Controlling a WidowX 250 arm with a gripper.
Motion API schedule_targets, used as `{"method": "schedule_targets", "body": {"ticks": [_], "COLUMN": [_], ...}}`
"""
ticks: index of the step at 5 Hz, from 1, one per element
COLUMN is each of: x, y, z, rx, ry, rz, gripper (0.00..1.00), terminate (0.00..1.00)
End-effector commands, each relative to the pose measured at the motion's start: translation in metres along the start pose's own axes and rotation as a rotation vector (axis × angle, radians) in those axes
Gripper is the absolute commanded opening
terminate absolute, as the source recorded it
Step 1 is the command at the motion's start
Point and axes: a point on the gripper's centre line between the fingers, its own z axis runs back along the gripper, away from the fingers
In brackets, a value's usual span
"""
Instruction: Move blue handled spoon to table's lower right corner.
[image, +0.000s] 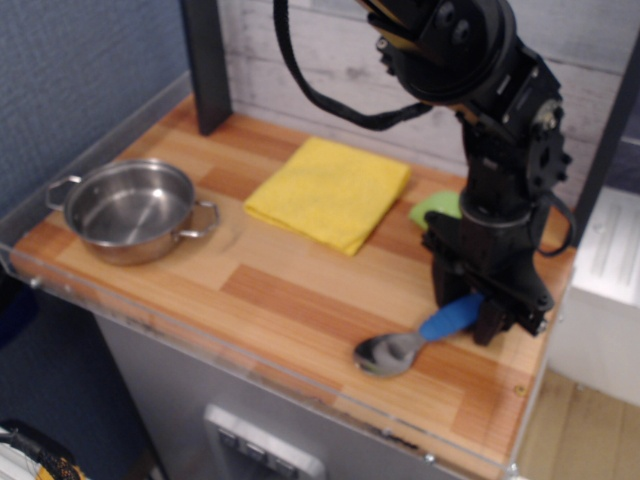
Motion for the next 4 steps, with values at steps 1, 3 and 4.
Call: {"method": "schedule_targets", "body": {"ticks": [1,3,4], "x": [0.002,0.004,-0.003], "y": [0.001,0.009,0.018], "z": [0.035,0.105,0.139], "rx": [0.006,-0.058,-0.059], "ry": [-0.069,-0.154,-0.222], "rz": [0.073,0.140,0.211], "gripper": [1.00,1.00,1.00], "terminate": [0.00,0.00,1.00]}}
